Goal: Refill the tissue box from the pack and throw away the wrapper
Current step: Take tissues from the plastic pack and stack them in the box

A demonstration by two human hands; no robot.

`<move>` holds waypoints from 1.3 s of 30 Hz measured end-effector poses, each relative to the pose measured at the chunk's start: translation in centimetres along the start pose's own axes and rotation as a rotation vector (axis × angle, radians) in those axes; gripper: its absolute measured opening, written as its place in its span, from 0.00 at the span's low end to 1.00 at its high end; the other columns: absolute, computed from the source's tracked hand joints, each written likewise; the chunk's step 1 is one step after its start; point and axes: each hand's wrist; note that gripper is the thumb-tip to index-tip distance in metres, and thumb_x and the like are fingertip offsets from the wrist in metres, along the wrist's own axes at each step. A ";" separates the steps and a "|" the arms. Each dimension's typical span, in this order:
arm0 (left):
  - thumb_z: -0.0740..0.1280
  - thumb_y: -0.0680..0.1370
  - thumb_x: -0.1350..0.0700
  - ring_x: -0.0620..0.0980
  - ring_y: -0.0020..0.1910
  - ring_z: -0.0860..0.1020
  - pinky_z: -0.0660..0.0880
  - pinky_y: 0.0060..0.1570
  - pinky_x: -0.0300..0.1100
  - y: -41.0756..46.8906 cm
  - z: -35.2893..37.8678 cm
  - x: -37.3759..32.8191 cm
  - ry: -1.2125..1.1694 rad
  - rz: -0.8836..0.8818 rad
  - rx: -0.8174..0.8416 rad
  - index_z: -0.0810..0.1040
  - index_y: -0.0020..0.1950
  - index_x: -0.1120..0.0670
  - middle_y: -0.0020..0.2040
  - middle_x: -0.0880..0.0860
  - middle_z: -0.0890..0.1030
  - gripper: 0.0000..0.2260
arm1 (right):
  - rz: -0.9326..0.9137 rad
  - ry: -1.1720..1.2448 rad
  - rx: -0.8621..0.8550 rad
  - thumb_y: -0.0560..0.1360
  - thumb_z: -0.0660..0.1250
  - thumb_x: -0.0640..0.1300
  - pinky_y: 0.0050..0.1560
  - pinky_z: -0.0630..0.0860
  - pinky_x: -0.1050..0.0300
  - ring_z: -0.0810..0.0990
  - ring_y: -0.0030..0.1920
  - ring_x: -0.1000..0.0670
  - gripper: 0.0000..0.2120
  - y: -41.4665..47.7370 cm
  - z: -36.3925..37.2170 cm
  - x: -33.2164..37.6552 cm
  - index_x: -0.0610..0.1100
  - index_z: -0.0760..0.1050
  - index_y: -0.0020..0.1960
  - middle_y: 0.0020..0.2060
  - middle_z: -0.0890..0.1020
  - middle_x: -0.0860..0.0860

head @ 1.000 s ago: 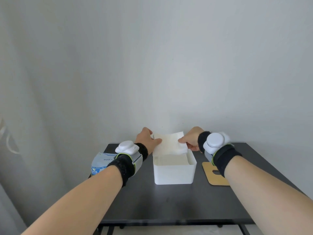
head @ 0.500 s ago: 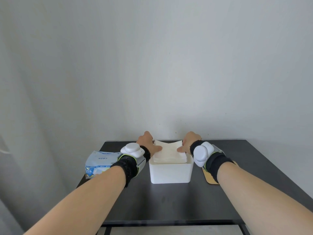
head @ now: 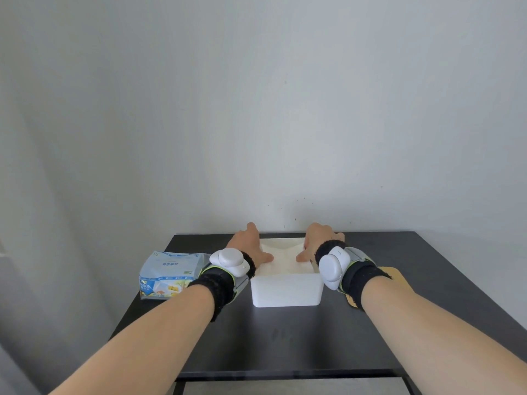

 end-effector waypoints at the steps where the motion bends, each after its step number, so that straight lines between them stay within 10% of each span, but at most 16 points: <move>1: 0.75 0.71 0.49 0.55 0.43 0.75 0.76 0.45 0.47 0.0 0.1 0.1 0.005 0.008 -0.005 0.67 0.59 0.58 0.47 0.54 0.75 0.25 | -0.007 -0.010 -0.005 0.66 0.75 0.49 0.50 0.64 0.52 0.77 0.45 0.46 0.15 0.1 0.1 -0.1 0.45 0.77 0.49 0.47 0.83 0.49; 11: 0.73 0.72 0.50 0.53 0.45 0.74 0.71 0.41 0.43 0.3 0.8 0.4 0.020 0.084 -0.004 0.70 0.58 0.55 0.47 0.53 0.75 0.21 | -0.108 -0.141 -0.048 0.68 0.74 0.51 0.49 0.63 0.53 0.75 0.45 0.47 0.16 -0.3 0.4 -0.4 0.48 0.69 0.47 0.43 0.77 0.52; 17: 0.71 0.75 0.53 0.52 0.55 0.79 0.70 0.46 0.39 0.7 1.3 0.3 0.027 0.096 0.019 0.83 0.50 0.55 0.55 0.52 0.82 0.07 | -0.151 -0.114 -0.017 0.70 0.74 0.51 0.53 0.61 0.51 0.79 0.54 0.48 0.05 -0.3 1.0 -0.5 0.54 0.81 0.45 0.50 0.83 0.55; 39: 0.68 0.77 0.50 0.53 0.62 0.71 0.74 0.55 0.45 1.0 1.5 0.6 0.079 0.122 0.033 0.85 0.51 0.54 0.53 0.52 0.83 0.10 | -0.107 -0.087 -0.075 0.72 0.72 0.53 0.56 0.60 0.51 0.76 0.57 0.50 0.06 -0.6 2.0 -0.8 0.55 0.85 0.47 0.48 0.84 0.58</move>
Point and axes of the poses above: each hand's wrist, its own y-axis towards the middle knuckle, its own z-axis out of the palm, x = y × z
